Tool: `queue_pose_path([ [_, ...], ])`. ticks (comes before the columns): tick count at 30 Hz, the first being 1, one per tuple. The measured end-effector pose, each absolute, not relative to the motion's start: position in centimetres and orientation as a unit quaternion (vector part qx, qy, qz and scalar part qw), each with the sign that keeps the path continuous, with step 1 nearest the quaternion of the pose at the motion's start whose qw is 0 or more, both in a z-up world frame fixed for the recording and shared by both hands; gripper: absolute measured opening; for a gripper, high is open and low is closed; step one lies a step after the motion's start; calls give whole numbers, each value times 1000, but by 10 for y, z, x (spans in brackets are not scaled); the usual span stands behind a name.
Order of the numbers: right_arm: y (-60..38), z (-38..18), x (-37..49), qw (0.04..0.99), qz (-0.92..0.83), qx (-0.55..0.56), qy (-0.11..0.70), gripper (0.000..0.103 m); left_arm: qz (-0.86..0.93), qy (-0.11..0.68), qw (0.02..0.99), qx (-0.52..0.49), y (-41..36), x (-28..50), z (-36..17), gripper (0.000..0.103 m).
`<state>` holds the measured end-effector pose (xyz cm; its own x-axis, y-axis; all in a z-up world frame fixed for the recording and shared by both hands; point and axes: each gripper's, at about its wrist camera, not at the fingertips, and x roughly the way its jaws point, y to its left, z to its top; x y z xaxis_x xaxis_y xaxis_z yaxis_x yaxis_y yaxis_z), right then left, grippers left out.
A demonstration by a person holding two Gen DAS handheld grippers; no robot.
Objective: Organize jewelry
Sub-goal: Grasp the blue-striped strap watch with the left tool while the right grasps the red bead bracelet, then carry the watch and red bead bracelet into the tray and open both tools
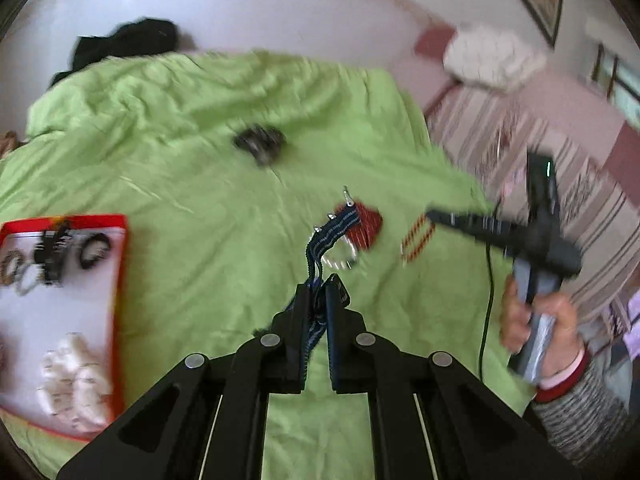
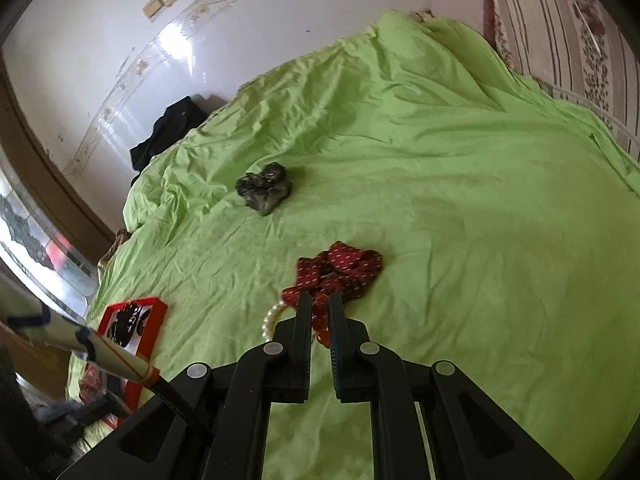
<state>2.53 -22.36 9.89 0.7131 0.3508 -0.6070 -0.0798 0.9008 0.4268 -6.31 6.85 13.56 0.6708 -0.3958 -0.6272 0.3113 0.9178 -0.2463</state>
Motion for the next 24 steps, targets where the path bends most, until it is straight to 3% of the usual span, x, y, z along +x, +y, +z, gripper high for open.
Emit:
queue_pose_path([
  [10,-152,123,-5,915,156,139,346,9,-126,298,939,-118,173,-83,183,7],
  [24,-26,163,-5,899,242,78,356,9,9,304,937,-171,305,-77,162,7],
])
